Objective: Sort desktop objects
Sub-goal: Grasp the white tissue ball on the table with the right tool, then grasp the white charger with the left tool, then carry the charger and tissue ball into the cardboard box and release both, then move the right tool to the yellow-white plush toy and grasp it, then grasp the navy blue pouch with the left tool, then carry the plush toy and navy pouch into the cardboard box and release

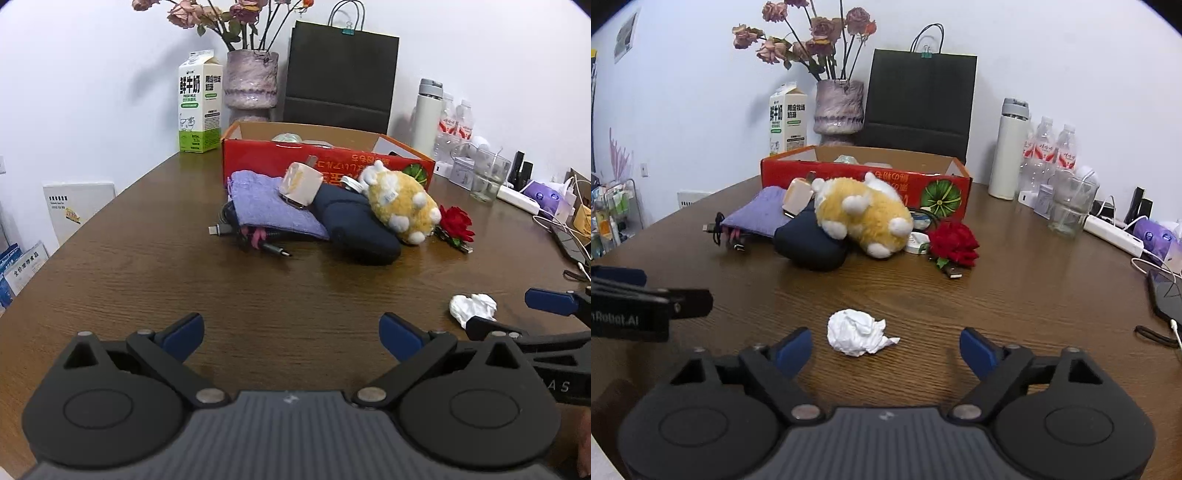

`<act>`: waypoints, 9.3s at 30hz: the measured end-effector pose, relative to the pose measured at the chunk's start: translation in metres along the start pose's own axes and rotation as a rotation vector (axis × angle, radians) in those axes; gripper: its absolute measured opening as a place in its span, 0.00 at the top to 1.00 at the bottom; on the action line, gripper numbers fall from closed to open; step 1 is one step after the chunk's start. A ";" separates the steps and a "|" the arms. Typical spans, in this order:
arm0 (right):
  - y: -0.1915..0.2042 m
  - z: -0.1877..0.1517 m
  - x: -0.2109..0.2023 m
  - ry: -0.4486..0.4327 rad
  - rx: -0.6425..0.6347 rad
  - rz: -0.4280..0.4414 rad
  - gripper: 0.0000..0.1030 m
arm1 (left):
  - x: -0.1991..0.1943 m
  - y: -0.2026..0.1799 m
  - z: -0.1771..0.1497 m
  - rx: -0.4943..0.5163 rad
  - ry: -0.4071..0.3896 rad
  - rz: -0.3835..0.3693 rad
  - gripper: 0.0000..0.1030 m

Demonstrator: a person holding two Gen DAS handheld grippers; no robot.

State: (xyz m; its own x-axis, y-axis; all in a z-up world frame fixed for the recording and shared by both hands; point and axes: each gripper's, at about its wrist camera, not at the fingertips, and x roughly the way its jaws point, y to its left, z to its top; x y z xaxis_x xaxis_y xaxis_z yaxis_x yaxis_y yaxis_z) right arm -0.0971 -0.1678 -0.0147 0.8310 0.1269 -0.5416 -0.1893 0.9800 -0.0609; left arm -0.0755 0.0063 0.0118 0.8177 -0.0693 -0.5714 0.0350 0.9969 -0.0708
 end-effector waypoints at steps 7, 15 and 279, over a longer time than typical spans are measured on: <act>0.004 0.002 0.013 0.034 -0.003 -0.009 0.45 | 0.010 0.005 0.012 0.010 0.013 -0.016 0.01; 0.009 0.009 0.023 0.047 -0.031 0.001 0.57 | 0.016 -0.002 0.024 0.074 -0.034 -0.016 0.01; -0.066 0.263 0.214 0.148 0.147 0.019 0.14 | 0.197 0.028 0.249 0.063 0.201 0.095 0.02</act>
State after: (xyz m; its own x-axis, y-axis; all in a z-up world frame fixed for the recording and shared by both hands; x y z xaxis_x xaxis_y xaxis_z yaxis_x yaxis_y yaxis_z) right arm 0.2309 -0.1649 0.0935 0.7400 0.1318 -0.6595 -0.1164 0.9909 0.0675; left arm 0.2299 0.0297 0.1007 0.6886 0.0255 -0.7247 0.0039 0.9992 0.0389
